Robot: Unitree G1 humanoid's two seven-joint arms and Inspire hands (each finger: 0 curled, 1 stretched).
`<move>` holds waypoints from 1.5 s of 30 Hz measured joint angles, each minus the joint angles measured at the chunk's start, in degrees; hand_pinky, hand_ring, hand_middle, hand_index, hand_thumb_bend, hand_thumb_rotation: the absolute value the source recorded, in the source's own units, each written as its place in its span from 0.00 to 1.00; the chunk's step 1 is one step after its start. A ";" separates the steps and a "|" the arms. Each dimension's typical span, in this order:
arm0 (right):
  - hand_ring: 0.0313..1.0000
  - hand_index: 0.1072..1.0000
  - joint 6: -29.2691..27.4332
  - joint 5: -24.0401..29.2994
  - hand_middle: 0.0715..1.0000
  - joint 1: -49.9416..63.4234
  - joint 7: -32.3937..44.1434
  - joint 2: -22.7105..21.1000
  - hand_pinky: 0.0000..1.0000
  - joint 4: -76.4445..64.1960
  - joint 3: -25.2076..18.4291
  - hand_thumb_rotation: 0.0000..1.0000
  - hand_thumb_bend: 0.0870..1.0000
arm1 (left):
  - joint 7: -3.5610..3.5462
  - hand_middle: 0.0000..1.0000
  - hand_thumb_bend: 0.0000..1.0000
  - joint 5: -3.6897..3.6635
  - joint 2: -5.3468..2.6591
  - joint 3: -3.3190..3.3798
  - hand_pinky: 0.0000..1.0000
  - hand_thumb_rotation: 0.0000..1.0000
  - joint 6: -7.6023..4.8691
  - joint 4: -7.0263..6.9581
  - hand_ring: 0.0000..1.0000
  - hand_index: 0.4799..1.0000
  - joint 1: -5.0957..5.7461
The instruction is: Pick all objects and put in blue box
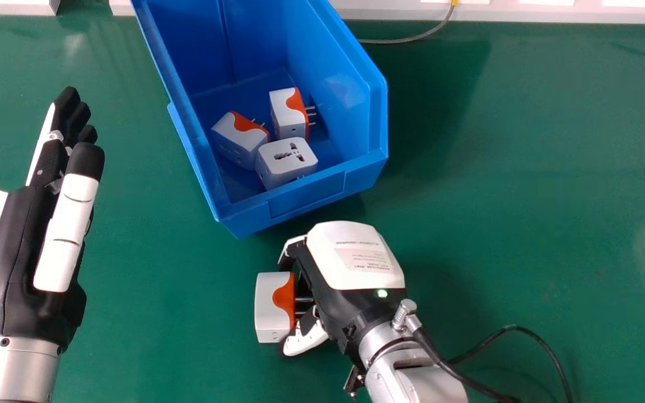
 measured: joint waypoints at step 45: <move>0.31 0.48 -0.11 -3.63 0.40 10.80 18.33 -10.48 0.25 -31.16 -3.98 0.00 0.46 | -0.62 1.00 0.77 -0.02 0.07 0.57 1.00 0.96 0.00 0.35 1.00 0.99 0.38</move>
